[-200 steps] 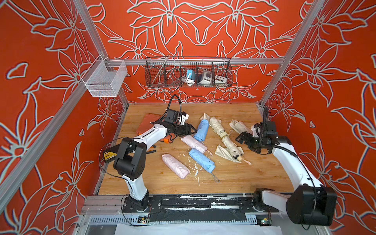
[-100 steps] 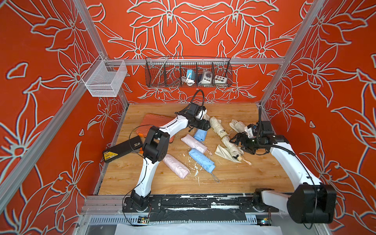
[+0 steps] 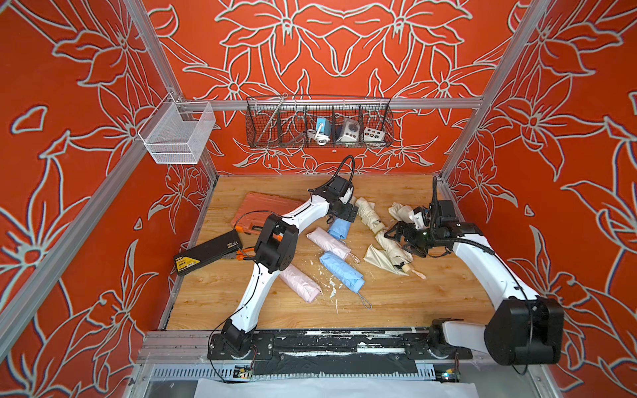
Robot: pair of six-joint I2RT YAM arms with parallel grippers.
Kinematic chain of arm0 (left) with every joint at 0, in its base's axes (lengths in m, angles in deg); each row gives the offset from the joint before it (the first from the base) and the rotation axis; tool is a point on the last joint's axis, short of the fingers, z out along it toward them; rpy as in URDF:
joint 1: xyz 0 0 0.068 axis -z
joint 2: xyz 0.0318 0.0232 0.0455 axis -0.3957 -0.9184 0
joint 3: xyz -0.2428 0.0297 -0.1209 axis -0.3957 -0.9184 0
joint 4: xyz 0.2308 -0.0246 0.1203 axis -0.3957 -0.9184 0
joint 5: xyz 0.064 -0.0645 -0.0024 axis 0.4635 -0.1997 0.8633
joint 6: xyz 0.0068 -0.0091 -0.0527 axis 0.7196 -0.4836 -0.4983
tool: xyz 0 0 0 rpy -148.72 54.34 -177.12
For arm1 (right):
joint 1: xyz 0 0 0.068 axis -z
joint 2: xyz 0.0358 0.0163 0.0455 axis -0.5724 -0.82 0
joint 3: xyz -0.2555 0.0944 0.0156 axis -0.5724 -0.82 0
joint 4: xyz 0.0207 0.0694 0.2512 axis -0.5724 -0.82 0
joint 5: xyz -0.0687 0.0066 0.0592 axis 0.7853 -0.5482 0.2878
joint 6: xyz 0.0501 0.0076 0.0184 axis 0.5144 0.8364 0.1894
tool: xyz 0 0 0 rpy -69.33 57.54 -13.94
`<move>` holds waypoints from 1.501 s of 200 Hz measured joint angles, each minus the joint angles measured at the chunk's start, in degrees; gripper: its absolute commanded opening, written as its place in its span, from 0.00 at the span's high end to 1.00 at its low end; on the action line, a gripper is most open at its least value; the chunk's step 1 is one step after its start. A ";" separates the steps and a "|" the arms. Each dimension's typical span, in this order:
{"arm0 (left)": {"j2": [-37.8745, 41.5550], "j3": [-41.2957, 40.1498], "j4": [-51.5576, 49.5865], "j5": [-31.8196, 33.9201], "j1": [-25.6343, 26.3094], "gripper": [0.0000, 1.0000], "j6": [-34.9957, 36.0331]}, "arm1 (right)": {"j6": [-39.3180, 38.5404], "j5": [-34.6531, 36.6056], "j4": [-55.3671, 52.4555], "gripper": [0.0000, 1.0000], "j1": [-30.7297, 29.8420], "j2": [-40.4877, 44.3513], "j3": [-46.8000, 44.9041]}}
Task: Take umbrellas out of sleeves
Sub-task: Pick up the umbrella from the center of the board.
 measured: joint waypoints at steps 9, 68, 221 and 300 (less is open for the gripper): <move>-0.50 0.00 -0.72 0.09 0.26 0.05 -0.17 | 0.00 0.00 0.15 0.02 0.00 -0.13 0.00; -2.34 -0.15 -3.56 1.01 0.66 0.23 -1.09 | 0.20 0.04 1.29 0.02 0.00 -0.39 -0.09; 4.94 -15.28 5.73 -28.04 -8.48 0.59 -14.97 | 0.66 0.17 1.73 0.03 0.00 0.15 -0.11; 24.81 -44.59 41.86 -42.10 -14.47 0.59 -50.88 | 4.11 -2.38 4.66 0.14 -6.43 2.40 1.70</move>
